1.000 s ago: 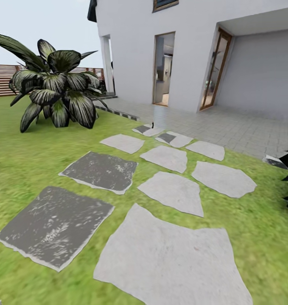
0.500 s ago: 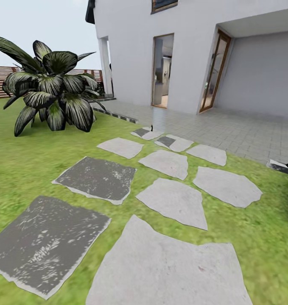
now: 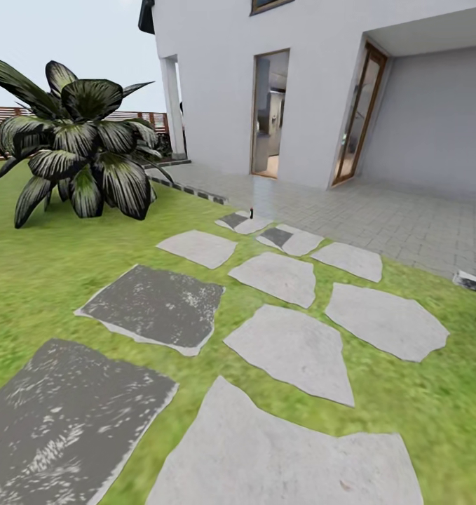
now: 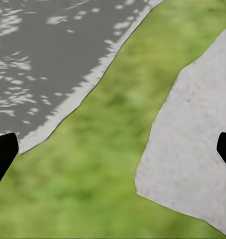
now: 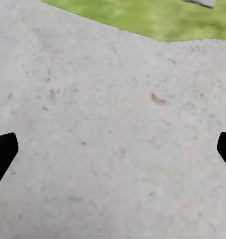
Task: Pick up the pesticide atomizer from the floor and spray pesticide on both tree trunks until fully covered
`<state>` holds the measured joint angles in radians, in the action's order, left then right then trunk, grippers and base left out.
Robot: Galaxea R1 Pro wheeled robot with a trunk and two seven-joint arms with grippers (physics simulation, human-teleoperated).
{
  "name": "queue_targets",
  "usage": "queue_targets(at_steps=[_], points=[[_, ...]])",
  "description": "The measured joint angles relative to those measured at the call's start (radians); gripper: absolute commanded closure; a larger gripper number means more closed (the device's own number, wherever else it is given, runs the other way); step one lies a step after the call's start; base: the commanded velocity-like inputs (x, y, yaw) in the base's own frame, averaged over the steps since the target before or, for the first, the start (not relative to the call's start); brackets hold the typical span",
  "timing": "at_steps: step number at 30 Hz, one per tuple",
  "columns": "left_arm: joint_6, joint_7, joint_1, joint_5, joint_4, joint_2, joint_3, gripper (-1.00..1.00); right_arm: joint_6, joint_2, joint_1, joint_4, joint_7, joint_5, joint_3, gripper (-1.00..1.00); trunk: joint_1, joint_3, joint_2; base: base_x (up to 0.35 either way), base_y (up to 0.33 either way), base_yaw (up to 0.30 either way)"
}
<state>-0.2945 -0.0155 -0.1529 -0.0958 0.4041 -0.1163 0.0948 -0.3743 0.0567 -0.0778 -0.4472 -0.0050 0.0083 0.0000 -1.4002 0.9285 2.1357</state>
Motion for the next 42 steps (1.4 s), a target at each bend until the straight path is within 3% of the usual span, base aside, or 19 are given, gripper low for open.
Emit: queue_targets(at_steps=[42], points=[[0.000, 0.000, 0.000, 0.001, 0.000, 0.000, 0.000, -1.00, 0.000, 0.000, 0.000, 0.000, 0.000, 0.001, 0.000, -1.00, 0.000, 0.000, 0.000, 0.340, 0.000, 0.000]])
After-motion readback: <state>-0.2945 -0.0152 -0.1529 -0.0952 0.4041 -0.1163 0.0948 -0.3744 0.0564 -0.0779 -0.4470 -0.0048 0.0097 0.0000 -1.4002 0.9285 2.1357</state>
